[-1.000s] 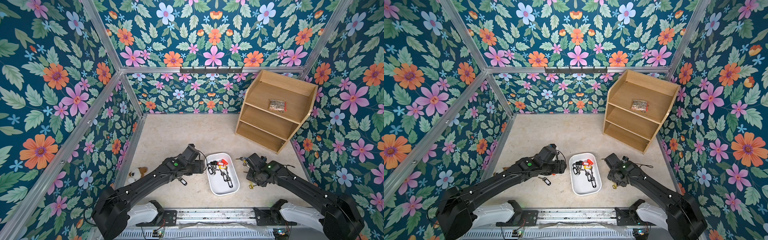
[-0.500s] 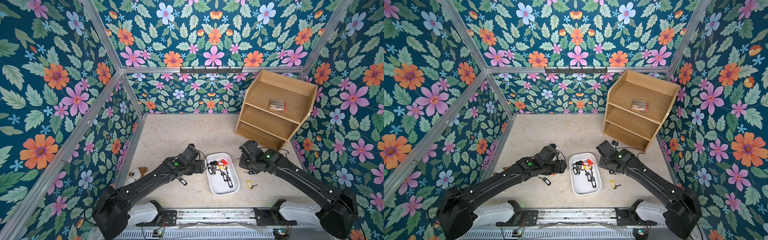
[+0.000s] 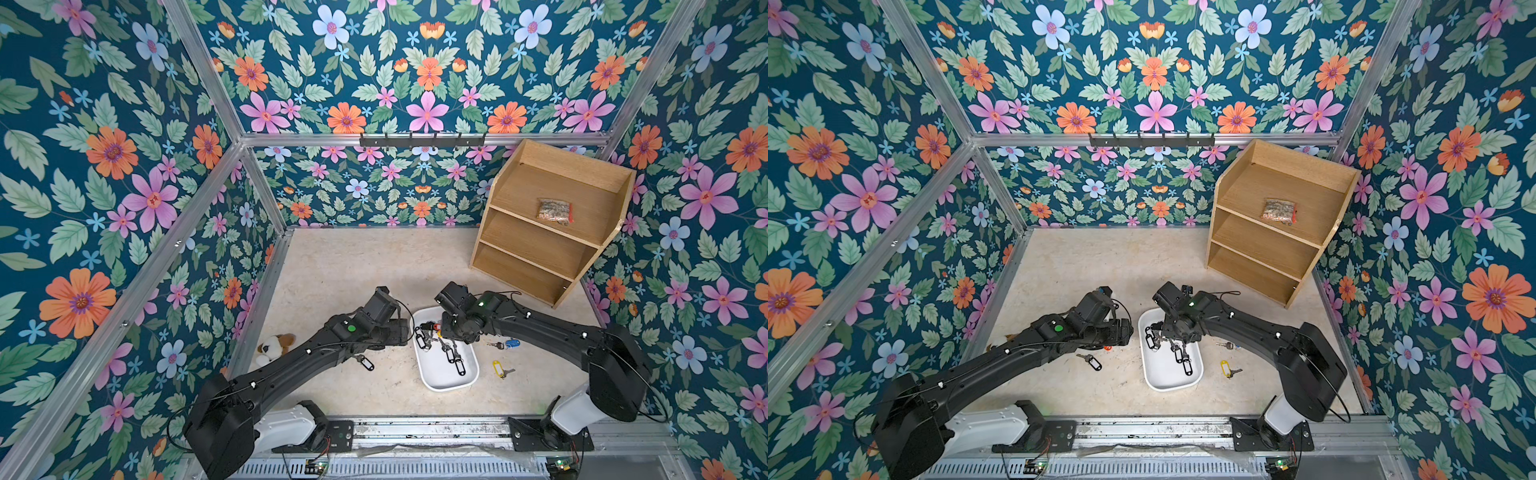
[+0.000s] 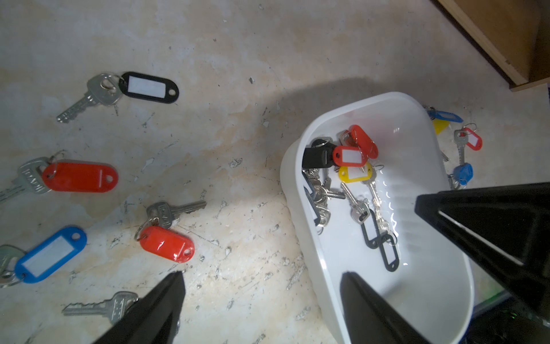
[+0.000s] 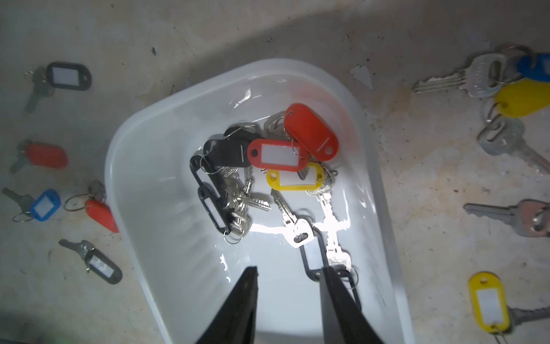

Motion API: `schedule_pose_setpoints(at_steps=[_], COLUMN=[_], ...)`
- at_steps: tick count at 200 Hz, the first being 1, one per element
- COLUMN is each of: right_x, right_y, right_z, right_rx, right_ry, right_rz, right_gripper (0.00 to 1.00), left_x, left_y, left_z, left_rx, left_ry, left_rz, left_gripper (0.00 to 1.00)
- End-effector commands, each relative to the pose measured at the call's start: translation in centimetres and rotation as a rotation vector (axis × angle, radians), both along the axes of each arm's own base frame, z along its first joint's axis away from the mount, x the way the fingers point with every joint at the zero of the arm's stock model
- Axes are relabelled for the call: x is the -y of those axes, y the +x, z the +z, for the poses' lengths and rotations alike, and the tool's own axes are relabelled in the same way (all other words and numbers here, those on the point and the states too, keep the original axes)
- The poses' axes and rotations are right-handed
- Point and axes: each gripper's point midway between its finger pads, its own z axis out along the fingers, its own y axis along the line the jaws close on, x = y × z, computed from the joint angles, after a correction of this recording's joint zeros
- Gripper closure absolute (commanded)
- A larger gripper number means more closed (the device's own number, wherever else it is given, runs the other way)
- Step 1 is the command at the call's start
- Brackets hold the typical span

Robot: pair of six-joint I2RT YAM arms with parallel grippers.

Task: Take the keys out of the storage box
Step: Pick up the key from the storage box.

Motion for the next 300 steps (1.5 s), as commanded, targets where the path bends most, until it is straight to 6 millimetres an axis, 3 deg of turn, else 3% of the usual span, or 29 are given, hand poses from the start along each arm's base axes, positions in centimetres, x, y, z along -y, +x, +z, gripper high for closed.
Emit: schedule_pose_setpoints(at_steps=[1, 55, 146, 186, 236, 300], right_x=[-1.2, -1.7, -0.5, -0.3, -0.1, 0.9], right_y=[-0.1, -1.2, -1.3, -1.4, -1.0, 0.1], right_z=[-1.6, -4.9, -6.7, -7.2, -5.7, -0.1], right_rx=[-0.028, -0.080, -0.101, -0.107, -0.075, 0.031], right_ry=[-0.025, -0.122, -0.208, -0.215, -0.214, -0.191], right_rz=[0.042, 0.069, 0.067, 0.067, 0.053, 0.000], right_gripper=[0.61, 0.61, 0.64, 0.77, 1.00, 1.00], left_x=[-0.4, -0.8, -0.6, -0.7, -0.6, -0.4], left_y=[-0.1, -0.4, -0.5, -0.6, -0.5, -0.5], left_z=[-0.1, -0.5, -0.7, -0.6, -0.7, -0.6], left_rx=[0.000, -0.002, -0.011, -0.011, -0.016, -0.016], left_ry=[0.011, 0.019, 0.013, 0.014, 0.015, 0.009], left_rz=[0.006, 0.011, 0.006, 0.005, 0.004, 0.003], left_gripper=[0.12, 0.12, 0.12, 0.12, 0.12, 0.12])
